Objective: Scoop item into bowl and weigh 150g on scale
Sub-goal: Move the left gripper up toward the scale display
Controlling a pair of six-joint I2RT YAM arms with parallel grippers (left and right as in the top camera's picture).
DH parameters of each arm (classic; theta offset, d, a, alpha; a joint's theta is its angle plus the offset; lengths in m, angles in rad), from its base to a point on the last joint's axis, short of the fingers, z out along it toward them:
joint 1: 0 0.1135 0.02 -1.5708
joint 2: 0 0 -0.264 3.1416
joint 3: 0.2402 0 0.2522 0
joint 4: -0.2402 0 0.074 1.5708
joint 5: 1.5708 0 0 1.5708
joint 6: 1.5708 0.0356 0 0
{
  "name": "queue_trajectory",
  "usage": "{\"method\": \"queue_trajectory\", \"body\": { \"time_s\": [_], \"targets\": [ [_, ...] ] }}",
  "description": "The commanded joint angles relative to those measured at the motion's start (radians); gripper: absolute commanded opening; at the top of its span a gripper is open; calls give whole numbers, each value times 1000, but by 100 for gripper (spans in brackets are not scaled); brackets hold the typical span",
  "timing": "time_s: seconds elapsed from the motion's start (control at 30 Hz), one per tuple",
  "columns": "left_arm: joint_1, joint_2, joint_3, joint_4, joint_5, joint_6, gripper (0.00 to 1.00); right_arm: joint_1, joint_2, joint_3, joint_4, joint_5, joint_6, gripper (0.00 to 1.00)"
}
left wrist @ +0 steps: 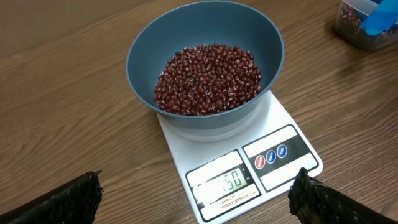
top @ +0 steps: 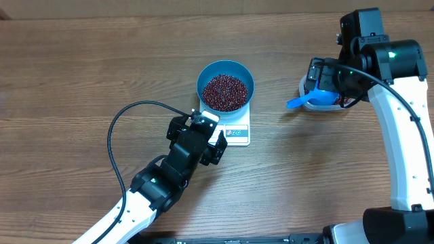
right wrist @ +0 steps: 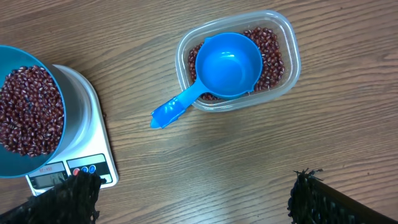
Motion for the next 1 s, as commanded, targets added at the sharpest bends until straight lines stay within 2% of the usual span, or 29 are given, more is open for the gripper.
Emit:
{"method": "queue_trajectory", "body": {
  "time_s": [0.0, 0.6, 0.8, 0.97],
  "targets": [
    [10, -10, -6, 9, -10, -7, 99, -5, -17, 25, 6, 7, -15, 100],
    [10, -10, -6, 29, -10, -8, 100, -5, -17, 25, 6, 7, -15, 100],
    [10, -10, -6, -33, 67, -34, 100, -5, -17, 25, 6, 7, -15, 100],
    [10, -10, -6, -91, 77, -94, 99, -5, -17, 25, 6, 7, -15, 100]
  ]
}}
